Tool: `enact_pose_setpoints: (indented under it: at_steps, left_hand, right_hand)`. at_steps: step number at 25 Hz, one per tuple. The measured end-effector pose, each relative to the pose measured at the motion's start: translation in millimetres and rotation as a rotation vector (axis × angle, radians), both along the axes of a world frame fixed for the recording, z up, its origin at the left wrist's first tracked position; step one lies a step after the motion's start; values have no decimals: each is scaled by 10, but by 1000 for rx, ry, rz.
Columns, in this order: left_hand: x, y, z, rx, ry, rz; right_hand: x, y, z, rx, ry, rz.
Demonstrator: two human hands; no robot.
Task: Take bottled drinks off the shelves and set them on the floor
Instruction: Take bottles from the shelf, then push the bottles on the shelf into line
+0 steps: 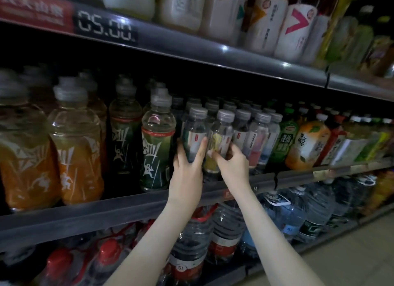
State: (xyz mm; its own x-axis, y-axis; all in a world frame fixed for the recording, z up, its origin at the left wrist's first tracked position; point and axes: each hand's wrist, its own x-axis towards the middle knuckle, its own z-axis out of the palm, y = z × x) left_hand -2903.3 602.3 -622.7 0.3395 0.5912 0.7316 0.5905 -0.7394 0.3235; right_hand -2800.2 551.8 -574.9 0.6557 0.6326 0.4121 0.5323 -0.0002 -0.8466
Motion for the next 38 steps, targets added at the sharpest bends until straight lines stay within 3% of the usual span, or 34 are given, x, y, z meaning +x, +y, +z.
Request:
enact_pose_setpoints:
  at_steps: [5,7,9,11,13,19,22,24,29,38]
  left_hand:
    - [198,-68,-42,56,-99,84]
    - [302,-129,-38,185,-104,92]
    - [463,-184,-2,294,-68,84]
    - [651,-217,24,334,-33,80]
    - [834,-214,12,344,-2,87]
    - [1153,-109,4,439,93,165]
    - [1330,-107,25,433,119,146]
    - [1447,-94,51,434,132,155]
    - [1540,-86,5,428,129,174]
    - [1761,-167,-188,404,134,172]
  right_hand:
    - [100,57,-108,-69,-150,145]
    - [191,-5,-161,-46,-276,74]
    - [403,-119,-189,119,-326,-91]
    - [740,-204,-161,218,-235,-255]
    - [1140,-248,-122,146,-116,-307]
    - [1694,-208,26,-16,47,28]
    - [1792,-218,37,-88,-29,-24]
    - [1845,-264,-25,-18,-40,-104]
    - [2011,-508,-271,305,142,-304]
    - [2187,-365,-113,-14,-93,-83]
